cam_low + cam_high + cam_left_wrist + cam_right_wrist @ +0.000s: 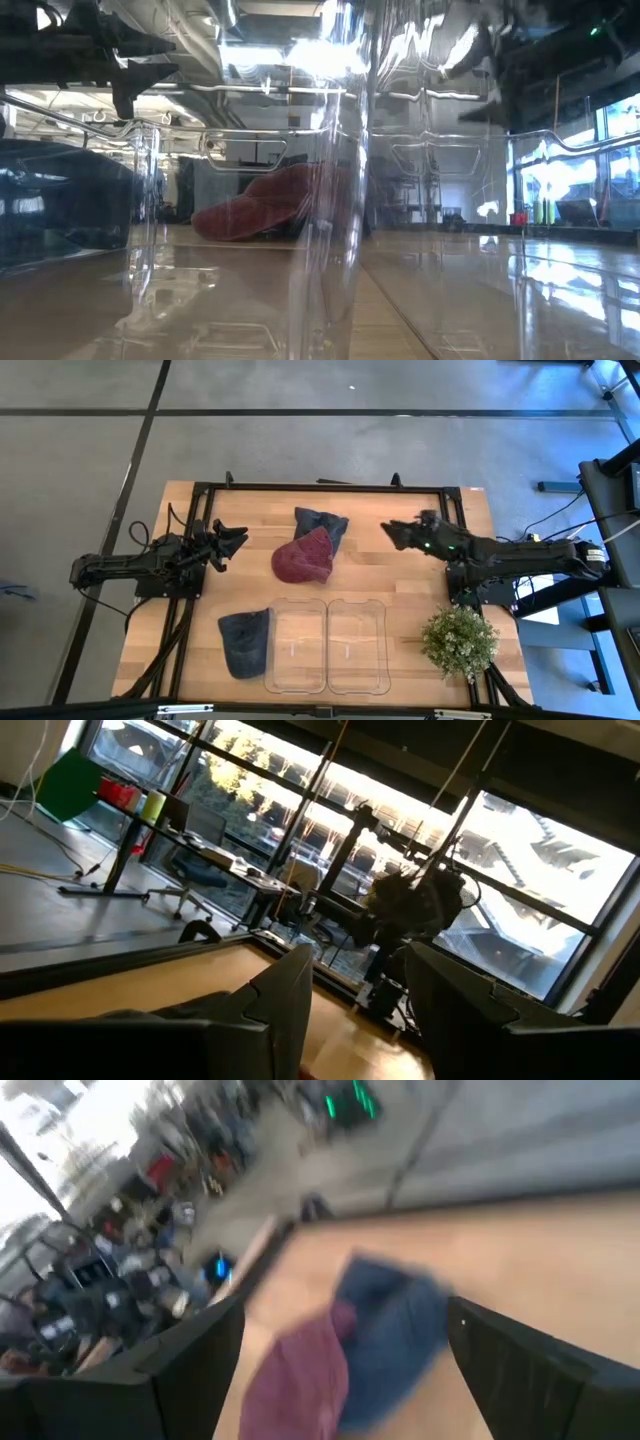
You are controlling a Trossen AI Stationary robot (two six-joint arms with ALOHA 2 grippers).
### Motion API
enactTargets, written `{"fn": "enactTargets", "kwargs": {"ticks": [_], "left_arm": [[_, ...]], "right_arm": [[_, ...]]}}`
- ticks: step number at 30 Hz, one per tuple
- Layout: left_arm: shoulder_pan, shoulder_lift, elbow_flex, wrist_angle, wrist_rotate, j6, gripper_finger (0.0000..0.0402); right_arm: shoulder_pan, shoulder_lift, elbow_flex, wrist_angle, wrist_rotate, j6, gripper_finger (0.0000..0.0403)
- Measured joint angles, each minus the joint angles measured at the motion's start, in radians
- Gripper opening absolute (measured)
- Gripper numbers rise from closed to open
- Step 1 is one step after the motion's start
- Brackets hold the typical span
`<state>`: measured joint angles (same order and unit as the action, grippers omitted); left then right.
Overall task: Pick & Place hat
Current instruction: Put the red cap into the right transparent bin
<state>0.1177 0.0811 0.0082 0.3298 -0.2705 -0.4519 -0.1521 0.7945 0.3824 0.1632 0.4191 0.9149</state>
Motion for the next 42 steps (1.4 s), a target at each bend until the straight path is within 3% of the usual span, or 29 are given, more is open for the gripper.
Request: {"fn": "enactTargets", "kwargs": {"ticks": [3,6,12,19,25,32,37,42], "left_arm": [[0.0,0.0,0.0,-0.003,0.0,0.0,0.0157],[0.0,0.0,0.0,-0.014,-0.001,0.0,0.0157],[0.0,0.0,0.0,-0.044,-0.001,-0.009,0.0157],[0.0,0.0,0.0,-0.046,-0.051,-0.007,0.0157],[0.0,0.0,0.0,-0.052,-0.053,-0.007,0.0157],[0.0,0.0,0.0,-0.076,-0.053,-0.031,0.0157],[0.0,0.0,0.0,-0.115,-0.052,-0.069,0.0157],[0.0,0.0,0.0,-0.154,-0.052,-0.086,0.0157]], "right_arm": [[-0.054,0.094,0.0,-0.006,-0.141,0.094,0.0344],[-0.08,0.197,0.0,0.043,-0.21,0.128,0.0344],[-0.106,0.422,0.0,0.308,-0.368,0.132,0.0344],[-0.107,0.661,0.014,0.534,-0.45,0.15,0.0344],[-0.107,0.83,0.162,0.532,-0.573,0.106,0.0333],[-0.107,0.989,0.336,0.357,-0.634,0.1,0.0311],[-0.107,1.046,0.383,0.358,-0.673,0.087,0.0292],[-0.107,1.037,0.387,0.346,-0.701,0.086,0.0239]]}}
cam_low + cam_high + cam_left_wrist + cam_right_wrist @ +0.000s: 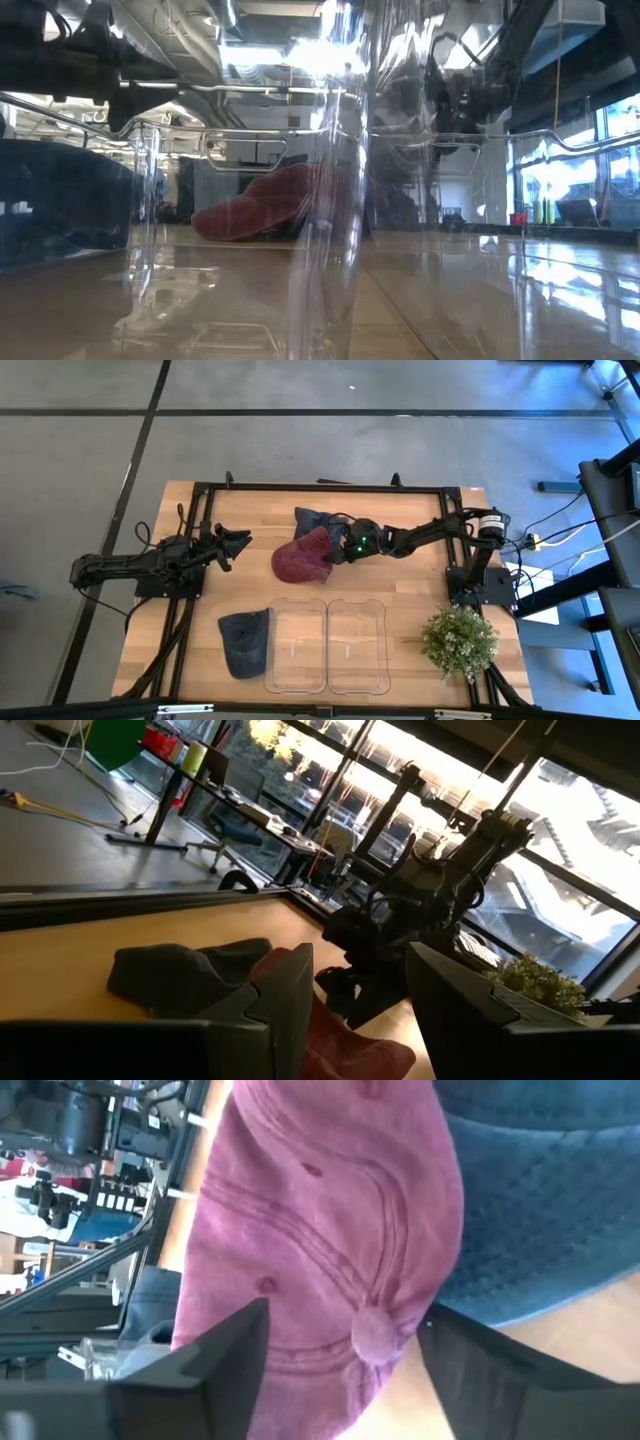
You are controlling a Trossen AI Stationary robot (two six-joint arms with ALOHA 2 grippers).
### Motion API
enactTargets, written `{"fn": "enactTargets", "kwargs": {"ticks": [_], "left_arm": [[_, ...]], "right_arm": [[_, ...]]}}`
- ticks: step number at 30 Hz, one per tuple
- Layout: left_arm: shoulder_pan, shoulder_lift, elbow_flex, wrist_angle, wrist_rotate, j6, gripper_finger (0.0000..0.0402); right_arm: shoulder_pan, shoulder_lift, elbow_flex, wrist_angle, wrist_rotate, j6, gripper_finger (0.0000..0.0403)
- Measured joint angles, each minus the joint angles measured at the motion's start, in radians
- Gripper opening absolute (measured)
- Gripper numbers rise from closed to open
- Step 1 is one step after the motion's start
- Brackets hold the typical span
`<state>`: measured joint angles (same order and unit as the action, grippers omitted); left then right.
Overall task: Pick & Place hat
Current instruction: Put the red cap into the right transparent bin
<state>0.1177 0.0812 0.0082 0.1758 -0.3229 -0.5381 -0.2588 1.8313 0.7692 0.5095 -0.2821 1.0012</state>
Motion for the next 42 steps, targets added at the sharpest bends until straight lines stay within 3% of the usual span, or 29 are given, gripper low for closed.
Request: {"fn": "enactTargets", "kwargs": {"ticks": [13,23,26,31,38,42], "left_arm": [[0.0,0.0,0.0,-0.002,-0.024,0.0,0.0157],[0.0,0.0,0.0,-0.002,-0.026,0.013,0.0157],[0.0,0.0,0.0,-0.002,-0.035,0.019,0.0157],[0.0,0.0,0.0,-0.002,-0.06,0.031,0.0157],[0.0,0.0,0.0,-0.008,-0.138,0.103,0.0157],[0.0,0.0,0.0,-0.009,-0.198,0.136,0.0157]], "right_arm": [[-0.001,0.0,-0.001,-0.013,-0.004,-0.07,0.0035],[-0.001,-0.117,0.076,-0.066,-0.112,-0.214,0.0035],[-0.001,-0.189,0.176,-0.258,-0.121,-0.343,0.0035],[0.0,-0.276,0.437,-0.728,-0.099,-0.618,0.0035],[0.04,-0.291,0.884,-1.322,0.04,-0.89,0.0035],[0.114,-0.291,1.072,-1.529,0.093,-0.981,0.0035]]}}
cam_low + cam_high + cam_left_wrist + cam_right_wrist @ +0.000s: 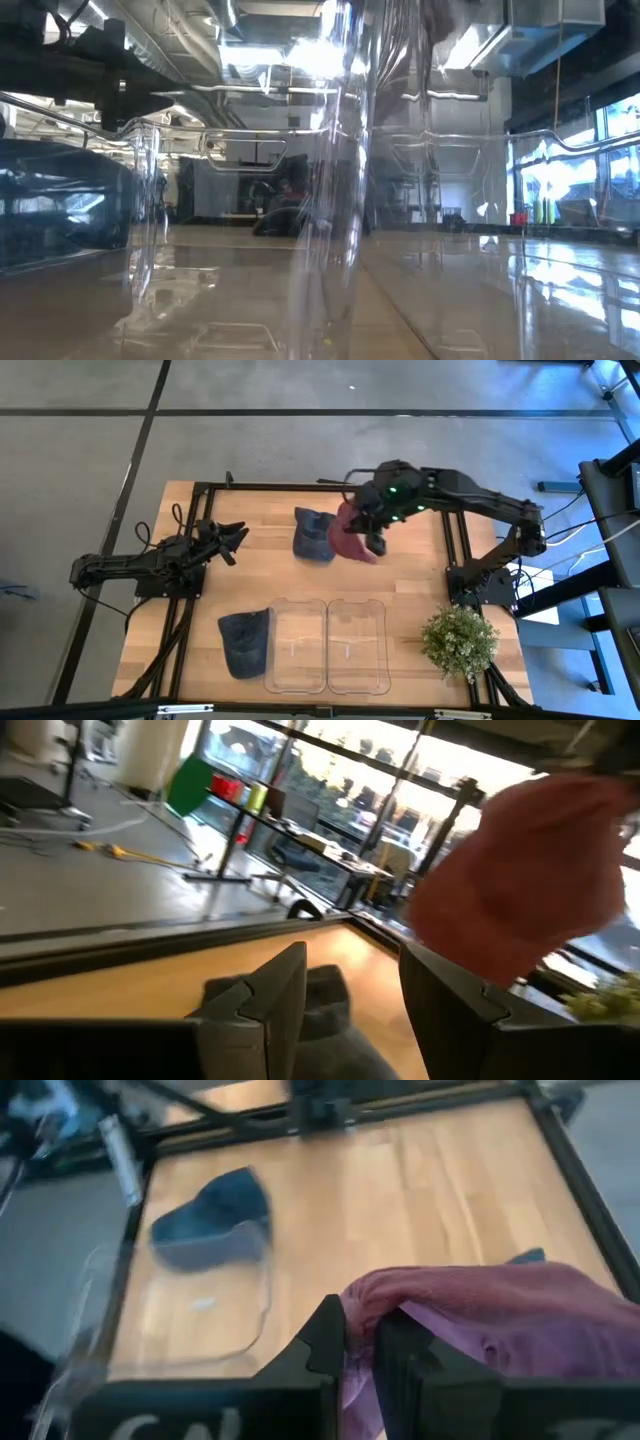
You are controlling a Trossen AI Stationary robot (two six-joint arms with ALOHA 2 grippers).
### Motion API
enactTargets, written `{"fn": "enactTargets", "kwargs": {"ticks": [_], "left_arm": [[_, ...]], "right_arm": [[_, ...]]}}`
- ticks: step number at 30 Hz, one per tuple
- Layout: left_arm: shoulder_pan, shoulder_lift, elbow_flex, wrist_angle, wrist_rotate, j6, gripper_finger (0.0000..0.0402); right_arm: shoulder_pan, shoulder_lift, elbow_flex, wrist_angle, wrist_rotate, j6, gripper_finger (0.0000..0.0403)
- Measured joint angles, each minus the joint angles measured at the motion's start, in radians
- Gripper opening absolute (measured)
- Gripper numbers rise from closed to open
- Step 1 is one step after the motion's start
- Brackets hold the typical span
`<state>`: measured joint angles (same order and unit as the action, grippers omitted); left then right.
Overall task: Pick & Place hat
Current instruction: Put the red cap into the right transparent bin
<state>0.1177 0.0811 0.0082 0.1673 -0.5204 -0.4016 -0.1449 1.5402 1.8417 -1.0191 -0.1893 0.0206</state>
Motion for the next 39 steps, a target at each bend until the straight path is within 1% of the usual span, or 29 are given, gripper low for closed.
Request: {"fn": "enactTargets", "kwargs": {"ticks": [3,7,10,13,17,20,23,27,29,35,39], "left_arm": [[0.0,0.0,0.0,0.0,-0.052,0.031,0.0157],[0.0,0.0,0.0,0.0,-0.095,0.025,0.0157],[0.0,0.0,0.0,-0.016,-0.095,0.045,0.0157],[0.0,0.0,0.0,-0.038,-0.095,0.086,0.0157],[0.0,0.0,0.0,-0.074,-0.091,0.109,0.0157],[0.0,0.0,0.0,-0.092,-0.09,0.109,0.0157],[0.0,0.005,0.0,-0.092,-0.09,0.109,0.0157],[0.0,0.007,0.0,-0.092,-0.09,0.109,0.0157],[0.0,0.007,0.0,-0.092,-0.09,0.109,0.0157],[0.0,0.007,0.0,-0.093,-0.09,0.109,0.0157],[0.0,0.007,0.0,-0.093,-0.09,0.109,0.0157]], "right_arm": [[0.072,0.0,0.094,-0.103,0.006,-0.043,0.0035],[0.18,0.001,0.15,-0.199,0.005,-0.054,0.0035],[0.267,0.001,0.155,-0.249,0.005,-0.049,0.0035],[0.353,0.006,0.123,-0.233,0.005,-0.02,0.0035],[0.45,0.054,0.114,-0.225,0.005,-0.011,0.0035],[0.514,0.097,0.114,-0.23,0.019,-0.077,0.0035],[0.568,0.143,0.114,-0.24,0.094,-0.178,0.0035],[0.612,0.191,0.114,-0.248,0.171,-0.346,0.0035],[0.618,0.215,0.114,-0.249,0.186,-0.386,0.0037],[0.616,0.28,0.114,-0.339,0.189,-0.422,0.0039],[0.612,0.308,0.113,-0.366,0.19,-0.423,0.0041]]}}
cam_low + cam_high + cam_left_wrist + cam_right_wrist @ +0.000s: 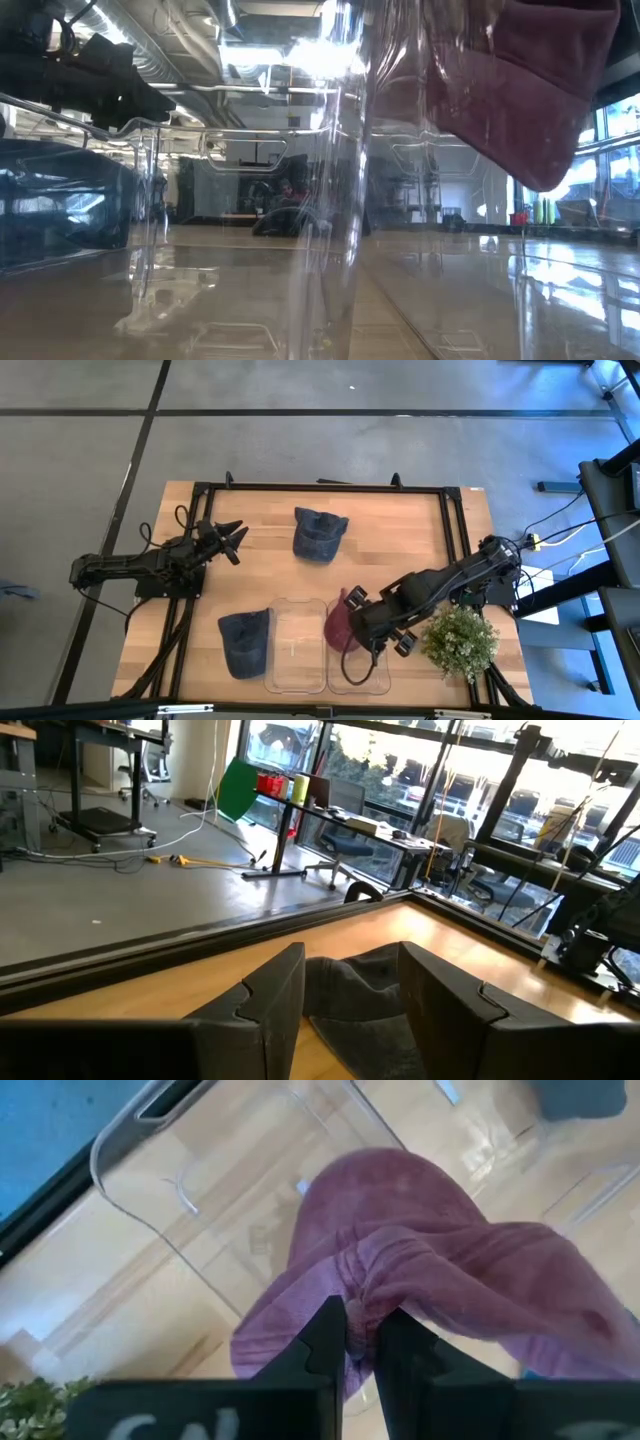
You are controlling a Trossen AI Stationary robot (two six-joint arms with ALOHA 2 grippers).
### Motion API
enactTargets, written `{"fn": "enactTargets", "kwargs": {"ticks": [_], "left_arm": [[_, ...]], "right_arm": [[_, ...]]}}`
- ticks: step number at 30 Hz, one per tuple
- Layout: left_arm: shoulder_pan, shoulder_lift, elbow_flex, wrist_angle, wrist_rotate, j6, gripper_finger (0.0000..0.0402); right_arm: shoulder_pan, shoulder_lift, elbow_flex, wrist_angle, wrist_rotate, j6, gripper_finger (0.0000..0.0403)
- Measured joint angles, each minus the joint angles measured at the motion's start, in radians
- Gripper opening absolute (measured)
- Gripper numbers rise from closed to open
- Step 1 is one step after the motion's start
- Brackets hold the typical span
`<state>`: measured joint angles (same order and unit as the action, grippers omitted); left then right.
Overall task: Pick & Place hat
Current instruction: Put the red cap into the right transparent bin
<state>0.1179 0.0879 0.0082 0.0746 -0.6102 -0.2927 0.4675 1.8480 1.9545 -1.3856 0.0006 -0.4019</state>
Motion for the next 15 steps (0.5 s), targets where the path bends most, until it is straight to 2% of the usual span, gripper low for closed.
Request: {"fn": "enactTargets", "kwargs": {"ticks": [7,15], "left_arm": [[0.0,0.0,0.0,0.0,0.0,0.0,0.0157],[0.0,0.009,0.0,-0.001,0.0,0.0,0.0157]], "right_arm": [[0.0,-0.021,0.003,-0.047,0.009,0.004,0.0042],[0.003,-0.024,0.094,-0.139,0.035,0.005,0.0043]]}}
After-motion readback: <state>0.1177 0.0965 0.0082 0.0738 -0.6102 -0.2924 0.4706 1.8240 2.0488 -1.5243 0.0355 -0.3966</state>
